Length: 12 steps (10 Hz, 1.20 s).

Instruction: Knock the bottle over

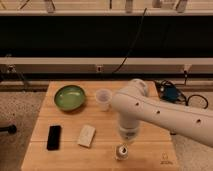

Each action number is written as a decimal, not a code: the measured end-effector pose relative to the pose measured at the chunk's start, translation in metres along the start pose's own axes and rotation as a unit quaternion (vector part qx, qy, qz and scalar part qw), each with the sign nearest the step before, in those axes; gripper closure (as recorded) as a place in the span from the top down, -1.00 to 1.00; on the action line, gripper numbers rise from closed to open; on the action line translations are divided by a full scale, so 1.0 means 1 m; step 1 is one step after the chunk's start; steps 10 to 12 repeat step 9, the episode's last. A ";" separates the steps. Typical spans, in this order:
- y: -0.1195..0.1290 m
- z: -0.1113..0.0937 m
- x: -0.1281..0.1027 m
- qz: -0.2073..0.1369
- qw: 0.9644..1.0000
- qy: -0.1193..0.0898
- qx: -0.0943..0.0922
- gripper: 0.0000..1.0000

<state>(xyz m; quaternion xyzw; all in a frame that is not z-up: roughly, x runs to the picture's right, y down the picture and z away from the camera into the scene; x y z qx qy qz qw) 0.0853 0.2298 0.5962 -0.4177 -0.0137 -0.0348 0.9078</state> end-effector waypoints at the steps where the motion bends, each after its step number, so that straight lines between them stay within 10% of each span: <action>1: 0.005 0.000 -0.003 -0.002 1.000 -0.006 -0.002 -0.97; 12: 0.039 0.000 -0.014 -0.017 0.999 -0.033 -0.014 -0.97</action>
